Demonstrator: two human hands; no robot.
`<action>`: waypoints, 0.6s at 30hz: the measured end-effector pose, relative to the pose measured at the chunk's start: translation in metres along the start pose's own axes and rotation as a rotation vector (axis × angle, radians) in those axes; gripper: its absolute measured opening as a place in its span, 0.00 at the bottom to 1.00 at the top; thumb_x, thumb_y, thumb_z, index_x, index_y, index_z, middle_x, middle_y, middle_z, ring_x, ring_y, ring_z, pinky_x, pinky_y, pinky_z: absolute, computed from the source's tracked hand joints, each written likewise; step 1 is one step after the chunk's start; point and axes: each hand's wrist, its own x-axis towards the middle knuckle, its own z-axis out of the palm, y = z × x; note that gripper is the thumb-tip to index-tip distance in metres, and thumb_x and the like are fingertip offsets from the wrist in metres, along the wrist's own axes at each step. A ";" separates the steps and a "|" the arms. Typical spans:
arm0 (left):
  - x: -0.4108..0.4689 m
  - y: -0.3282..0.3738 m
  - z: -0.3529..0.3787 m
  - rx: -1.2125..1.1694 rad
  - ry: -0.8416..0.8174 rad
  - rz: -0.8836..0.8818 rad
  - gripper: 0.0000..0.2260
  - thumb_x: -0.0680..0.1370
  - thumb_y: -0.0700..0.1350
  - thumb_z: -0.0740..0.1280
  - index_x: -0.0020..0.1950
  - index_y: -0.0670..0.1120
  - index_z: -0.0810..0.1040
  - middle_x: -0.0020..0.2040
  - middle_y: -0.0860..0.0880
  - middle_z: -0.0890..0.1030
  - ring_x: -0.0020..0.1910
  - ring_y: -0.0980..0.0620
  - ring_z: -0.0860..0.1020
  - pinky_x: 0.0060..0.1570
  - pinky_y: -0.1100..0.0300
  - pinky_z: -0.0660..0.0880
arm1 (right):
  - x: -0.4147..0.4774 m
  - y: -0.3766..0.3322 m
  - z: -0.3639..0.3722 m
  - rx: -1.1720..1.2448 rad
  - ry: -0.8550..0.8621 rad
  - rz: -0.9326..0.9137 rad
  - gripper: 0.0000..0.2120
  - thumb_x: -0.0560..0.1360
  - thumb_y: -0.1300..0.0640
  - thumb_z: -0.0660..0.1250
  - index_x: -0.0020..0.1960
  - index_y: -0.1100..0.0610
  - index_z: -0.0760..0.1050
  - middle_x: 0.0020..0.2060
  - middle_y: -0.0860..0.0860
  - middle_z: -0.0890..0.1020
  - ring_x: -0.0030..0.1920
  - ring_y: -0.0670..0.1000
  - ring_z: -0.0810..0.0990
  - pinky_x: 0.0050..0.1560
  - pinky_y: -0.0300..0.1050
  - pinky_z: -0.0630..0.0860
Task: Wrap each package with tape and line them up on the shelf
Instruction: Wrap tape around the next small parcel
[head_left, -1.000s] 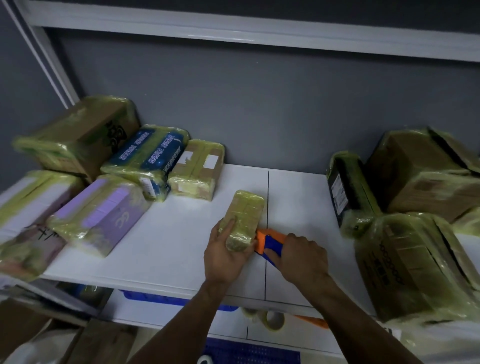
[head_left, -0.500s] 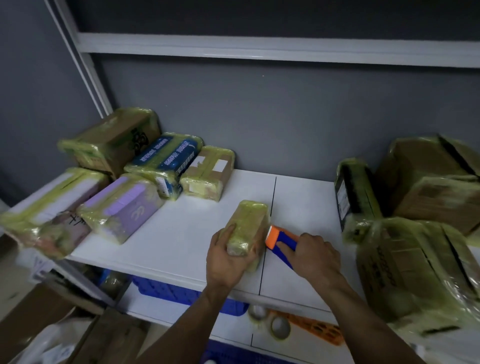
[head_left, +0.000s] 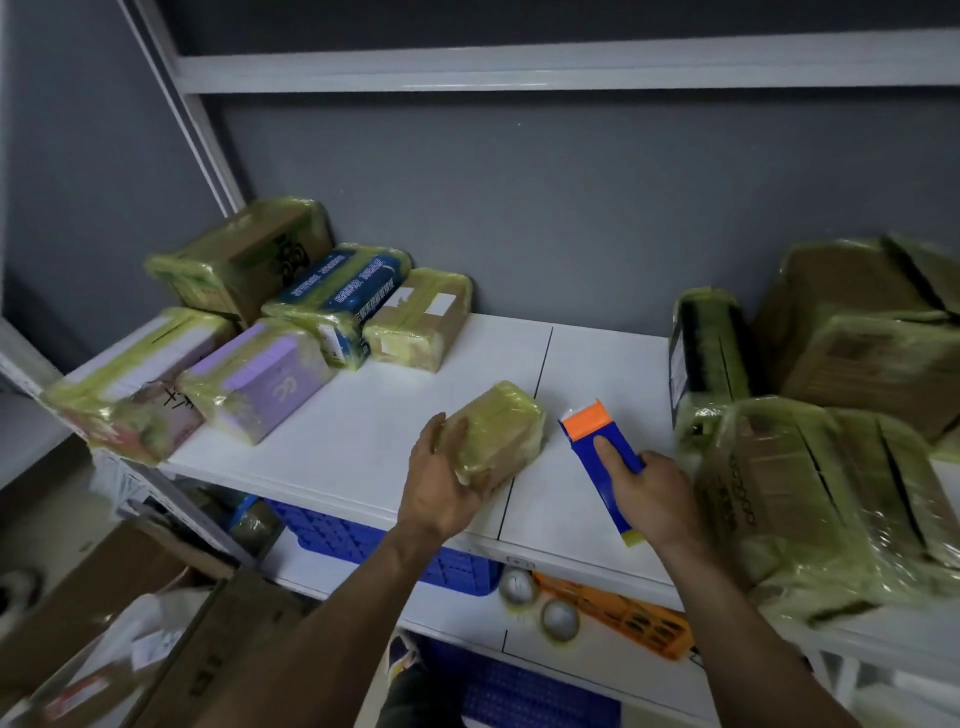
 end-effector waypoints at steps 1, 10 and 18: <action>0.003 -0.001 -0.001 0.036 -0.027 0.038 0.41 0.69 0.58 0.76 0.77 0.44 0.65 0.74 0.44 0.65 0.74 0.47 0.65 0.76 0.59 0.61 | 0.000 0.003 0.001 0.024 -0.001 0.005 0.30 0.77 0.28 0.61 0.37 0.56 0.71 0.31 0.51 0.78 0.31 0.52 0.79 0.31 0.42 0.67; 0.047 -0.006 -0.044 0.593 -0.226 0.185 0.36 0.75 0.35 0.67 0.81 0.57 0.62 0.81 0.57 0.60 0.82 0.46 0.48 0.79 0.50 0.53 | 0.005 0.011 0.002 0.099 0.011 0.029 0.31 0.76 0.28 0.61 0.36 0.57 0.72 0.31 0.53 0.79 0.31 0.54 0.80 0.32 0.44 0.69; -0.018 0.013 -0.010 -0.011 0.151 0.077 0.22 0.77 0.54 0.57 0.67 0.54 0.79 0.68 0.57 0.72 0.67 0.53 0.66 0.63 0.49 0.76 | 0.001 0.012 0.007 0.015 0.031 -0.007 0.32 0.75 0.25 0.60 0.38 0.56 0.73 0.31 0.51 0.80 0.31 0.52 0.80 0.31 0.43 0.70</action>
